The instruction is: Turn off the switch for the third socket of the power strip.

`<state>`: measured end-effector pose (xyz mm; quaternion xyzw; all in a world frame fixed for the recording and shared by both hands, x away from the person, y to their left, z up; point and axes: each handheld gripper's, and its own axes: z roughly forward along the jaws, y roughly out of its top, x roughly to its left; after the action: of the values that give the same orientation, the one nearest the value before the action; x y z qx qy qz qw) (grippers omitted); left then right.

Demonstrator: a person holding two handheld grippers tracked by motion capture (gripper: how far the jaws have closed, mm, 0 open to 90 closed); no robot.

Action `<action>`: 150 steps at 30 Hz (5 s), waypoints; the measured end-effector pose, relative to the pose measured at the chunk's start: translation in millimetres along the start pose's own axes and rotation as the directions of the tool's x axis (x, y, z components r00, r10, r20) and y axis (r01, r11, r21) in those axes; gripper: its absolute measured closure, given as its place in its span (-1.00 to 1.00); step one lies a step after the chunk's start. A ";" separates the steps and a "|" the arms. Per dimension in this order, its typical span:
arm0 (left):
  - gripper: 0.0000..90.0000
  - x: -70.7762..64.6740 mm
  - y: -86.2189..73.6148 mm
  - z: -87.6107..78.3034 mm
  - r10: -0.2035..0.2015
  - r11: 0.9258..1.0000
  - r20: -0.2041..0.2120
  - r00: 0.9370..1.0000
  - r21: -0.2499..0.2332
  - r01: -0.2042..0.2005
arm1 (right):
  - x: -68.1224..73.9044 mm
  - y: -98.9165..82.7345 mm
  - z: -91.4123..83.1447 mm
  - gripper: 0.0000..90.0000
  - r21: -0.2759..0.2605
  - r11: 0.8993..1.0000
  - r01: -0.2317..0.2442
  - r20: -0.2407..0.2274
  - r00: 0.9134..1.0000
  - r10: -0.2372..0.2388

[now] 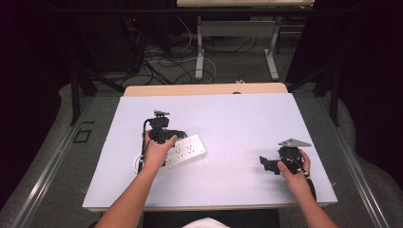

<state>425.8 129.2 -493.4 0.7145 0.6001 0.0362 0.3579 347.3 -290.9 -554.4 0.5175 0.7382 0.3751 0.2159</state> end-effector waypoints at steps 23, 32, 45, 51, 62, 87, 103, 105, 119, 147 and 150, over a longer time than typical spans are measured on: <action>0.70 -2.6 0.6 25.1 -0.001 0.999 0.003 1.000 0.041 0.001 | -0.1 -0.2 0.7 -1.00 0.005 1.000 -0.001 -0.008 1.000 0.001; 0.75 -5.7 -0.2 33.1 -0.003 0.999 0.006 1.000 0.052 0.002 | -0.2 -0.3 0.9 -1.00 0.006 1.000 0.001 -0.009 1.000 -0.001; 0.79 -7.9 -0.7 41.0 -0.002 0.998 0.013 1.000 0.059 0.001 | -0.4 -0.3 1.0 -1.00 0.007 1.000 0.001 -0.011 1.000 -0.001; 0.83 -8.9 -1.1 43.3 -0.003 0.998 0.007 1.000 0.065 0.002 | -0.5 -0.4 1.1 -1.00 0.007 1.000 0.002 -0.013 1.000 -0.002; 0.91 -9.3 -1.6 44.2 -0.001 0.998 -0.004 1.000 0.058 0.001 | -0.6 -0.6 1.6 -1.00 0.009 1.000 0.011 -0.014 1.000 -0.010; 1.00 -8.4 -1.6 45.6 0.005 0.998 -0.009 1.000 0.057 -0.004 | 0.2 -0.4 1.9 -1.00 0.013 1.000 0.007 -0.018 1.000 -0.007; 1.00 -9.4 -1.6 48.7 0.019 0.998 0.001 1.000 0.053 -0.019 | -0.5 -0.4 1.5 -1.00 0.009 1.000 0.005 -0.015 1.000 -0.005; 1.00 -9.6 -1.6 48.7 0.019 0.998 0.000 1.000 0.053 -0.019 | -0.6 -0.4 1.6 -1.00 0.009 1.000 0.003 -0.015 1.000 -0.003; 0.95 -9.4 -2.5 48.3 0.027 0.998 0.012 1.000 0.048 -0.028 | -1.5 -0.3 2.1 -1.00 0.011 1.000 0.001 -0.016 1.000 0.000; 0.70 -10.6 -1.7 44.8 0.089 0.996 0.011 0.996 -0.003 -0.089 | -1.7 -0.7 1.6 -1.00 0.011 1.000 -0.004 -0.012 1.000 0.004; 0.65 -10.6 -1.6 43.5 0.102 0.995 0.020 0.995 -0.016 -0.101 | -1.9 -0.8 1.6 -1.00 0.011 1.000 -0.006 -0.011 1.000 0.006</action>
<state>442.5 99.5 -522.5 0.7417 0.5591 0.0513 0.3669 348.7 -292.3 -556.1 0.5187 0.7400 0.3744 0.2078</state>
